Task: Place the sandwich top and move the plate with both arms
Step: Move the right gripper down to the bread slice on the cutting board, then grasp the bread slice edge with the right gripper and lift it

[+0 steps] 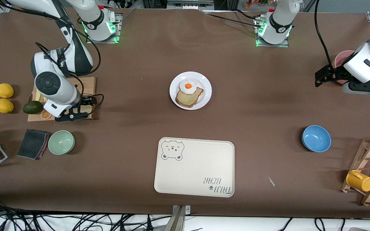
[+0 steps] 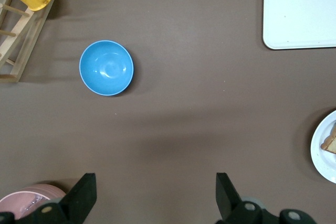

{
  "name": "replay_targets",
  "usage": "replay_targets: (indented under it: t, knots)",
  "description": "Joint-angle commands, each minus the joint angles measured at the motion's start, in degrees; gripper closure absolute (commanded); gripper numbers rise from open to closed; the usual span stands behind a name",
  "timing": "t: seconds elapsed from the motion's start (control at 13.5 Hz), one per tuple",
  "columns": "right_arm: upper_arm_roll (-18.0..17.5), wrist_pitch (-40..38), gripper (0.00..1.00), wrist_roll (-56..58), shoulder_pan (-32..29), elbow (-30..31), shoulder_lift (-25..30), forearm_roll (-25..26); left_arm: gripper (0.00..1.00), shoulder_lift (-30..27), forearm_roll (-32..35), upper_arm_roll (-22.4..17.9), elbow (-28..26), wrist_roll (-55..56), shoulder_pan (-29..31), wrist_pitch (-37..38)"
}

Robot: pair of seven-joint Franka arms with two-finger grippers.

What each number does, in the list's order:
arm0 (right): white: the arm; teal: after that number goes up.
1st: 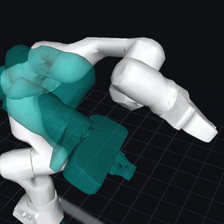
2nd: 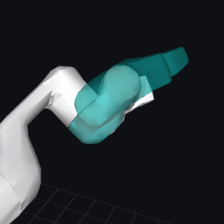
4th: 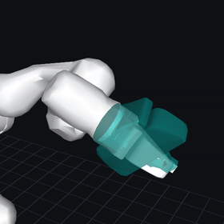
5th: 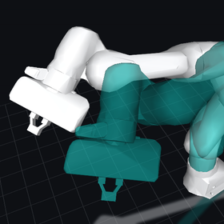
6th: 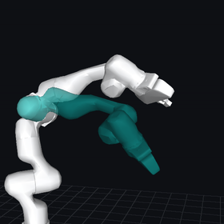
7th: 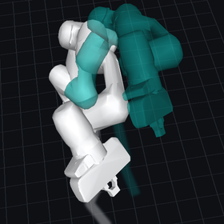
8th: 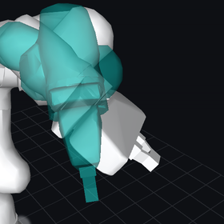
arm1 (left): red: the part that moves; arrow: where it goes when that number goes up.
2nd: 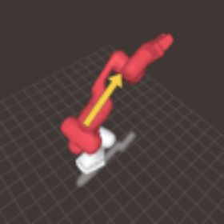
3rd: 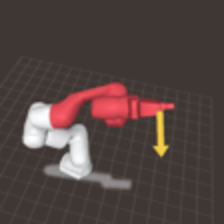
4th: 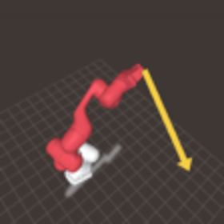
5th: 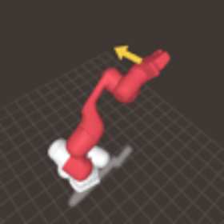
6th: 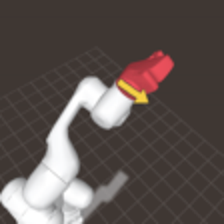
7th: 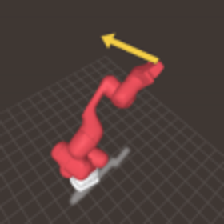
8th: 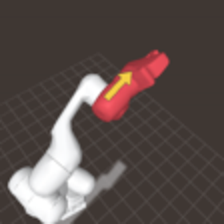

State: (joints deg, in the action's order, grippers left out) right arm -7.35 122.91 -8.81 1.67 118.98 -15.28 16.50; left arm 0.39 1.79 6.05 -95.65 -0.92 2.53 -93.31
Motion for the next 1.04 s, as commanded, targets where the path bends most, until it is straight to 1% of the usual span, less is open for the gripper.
replay_targets:
  t: [0.0, 0.37, 0.67, 0.81, 0.96]
  knots:
    - [-0.1, 1.6, 0.01, -4.5, 0.1, 2.0, 0.3, 3.3, 0.0, -0.7, 0.1, 0.1, -0.4, -0.5, 0.4, -0.3]
    - [-0.2, 4.8, 0.01, -6.3, 0.3, 2.2, -2.6, 3.7, 0.0, -0.5, 0.0, 0.2, -0.3, -0.4, 0.4, -0.2]
    - [-0.2, 7.1, 0.02, -11.4, 1.8, 2.2, -5.7, 9.0, 0.0, -0.5, 0.1, 0.1, -0.2, -0.4, 0.4, 0.4]
    - [-0.2, 8.0, 0.08, -12.6, 1.8, 2.2, -6.9, 10.9, 0.0, -0.5, 0.1, 0.1, -0.2, -0.4, 0.3, 0.1]
    - [-0.2, 8.0, 0.19, -12.6, 1.8, 2.4, -7.1, 11.0, 0.0, -0.5, 0.1, 0.2, -0.2, -0.3, 0.3, 0.2]
